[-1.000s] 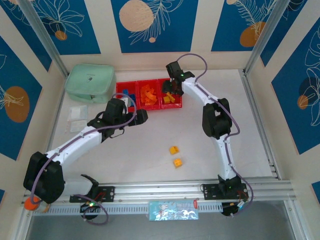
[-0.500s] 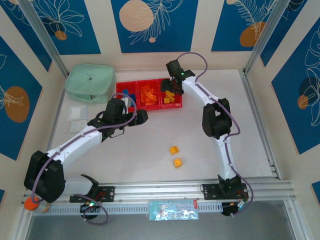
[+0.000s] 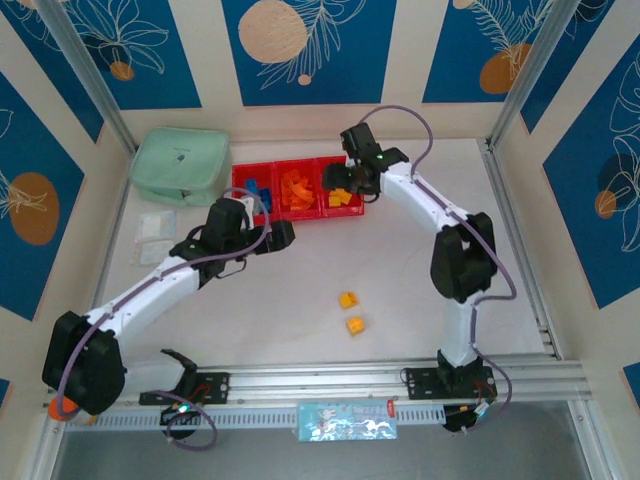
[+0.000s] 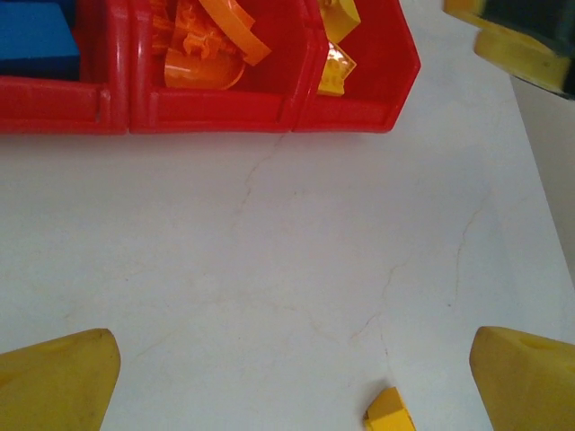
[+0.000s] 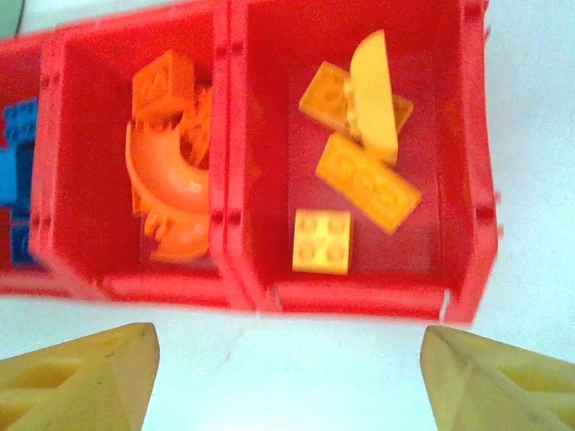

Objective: Sort the legos into containers by color
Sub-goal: Pick up the lego from the bottom-center of the table.

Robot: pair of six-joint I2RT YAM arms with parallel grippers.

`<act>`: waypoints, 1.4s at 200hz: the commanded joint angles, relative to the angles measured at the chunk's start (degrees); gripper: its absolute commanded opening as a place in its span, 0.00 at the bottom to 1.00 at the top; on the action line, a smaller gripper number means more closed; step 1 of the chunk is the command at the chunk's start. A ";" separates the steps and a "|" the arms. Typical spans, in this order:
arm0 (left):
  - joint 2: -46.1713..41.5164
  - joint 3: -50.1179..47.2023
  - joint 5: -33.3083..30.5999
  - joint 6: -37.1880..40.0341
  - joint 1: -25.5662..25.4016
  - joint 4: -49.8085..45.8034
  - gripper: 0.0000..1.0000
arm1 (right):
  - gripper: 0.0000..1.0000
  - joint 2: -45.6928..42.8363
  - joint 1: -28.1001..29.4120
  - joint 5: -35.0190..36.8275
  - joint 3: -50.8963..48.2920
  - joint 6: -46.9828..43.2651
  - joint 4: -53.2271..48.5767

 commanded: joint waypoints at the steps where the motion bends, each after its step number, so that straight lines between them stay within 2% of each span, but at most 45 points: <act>1: -2.37 -2.12 1.50 -1.02 -1.26 -0.12 0.99 | 0.78 -7.27 1.85 -2.10 -8.77 -0.41 1.06; 34: -4.39 -5.82 0.04 -3.40 -4.96 0.40 0.99 | 0.80 -16.56 6.30 -2.55 -23.04 -3.91 0.66; 68: -7.42 -10.21 -3.75 -7.41 -9.64 2.02 0.99 | 0.80 -23.27 10.35 -4.10 -33.51 -5.09 -1.99; 112: -7.98 -12.61 -7.11 -10.41 -14.67 2.99 0.99 | 0.79 -24.75 15.89 -3.35 -42.10 -0.39 -2.64; 153: -7.63 -13.16 -7.79 -11.18 -15.66 3.85 0.99 | 0.75 -21.13 18.23 -3.64 -43.41 2.08 0.39; 280: -7.29 -12.69 -9.01 -10.14 -15.81 2.53 0.99 | 0.59 -13.55 18.79 -3.48 -44.26 4.19 2.76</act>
